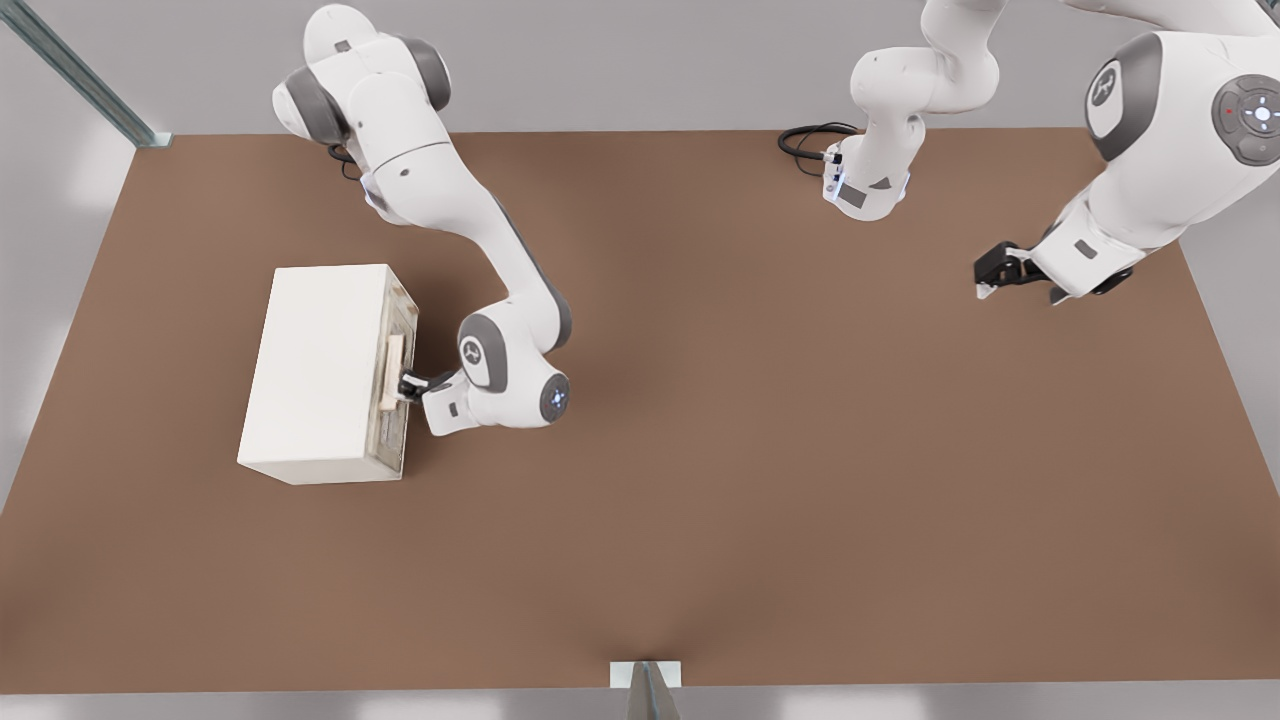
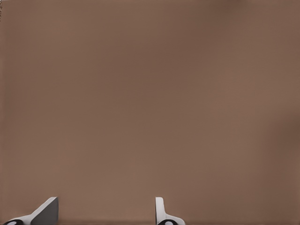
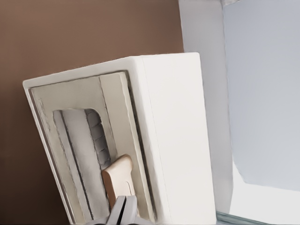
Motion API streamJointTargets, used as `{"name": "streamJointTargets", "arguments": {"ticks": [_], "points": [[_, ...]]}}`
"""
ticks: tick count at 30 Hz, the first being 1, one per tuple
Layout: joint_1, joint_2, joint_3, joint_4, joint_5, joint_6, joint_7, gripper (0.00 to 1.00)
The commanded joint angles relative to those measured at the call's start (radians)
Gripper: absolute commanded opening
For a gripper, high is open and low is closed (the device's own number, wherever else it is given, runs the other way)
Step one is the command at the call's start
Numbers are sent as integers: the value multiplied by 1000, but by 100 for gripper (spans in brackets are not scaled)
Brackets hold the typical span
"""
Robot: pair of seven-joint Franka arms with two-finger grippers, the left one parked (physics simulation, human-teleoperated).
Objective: Keep left arm still and open the oven door with right arm
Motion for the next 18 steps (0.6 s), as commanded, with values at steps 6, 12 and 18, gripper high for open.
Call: {"name": "streamJointTargets", "arguments": {"ticks": [6,12,18], "points": [[-210,-236,17,87,396,136,-307,21],[-388,-464,1,61,676,136,-571,100],[-398,-485,-13,109,617,149,-822,100]]}}
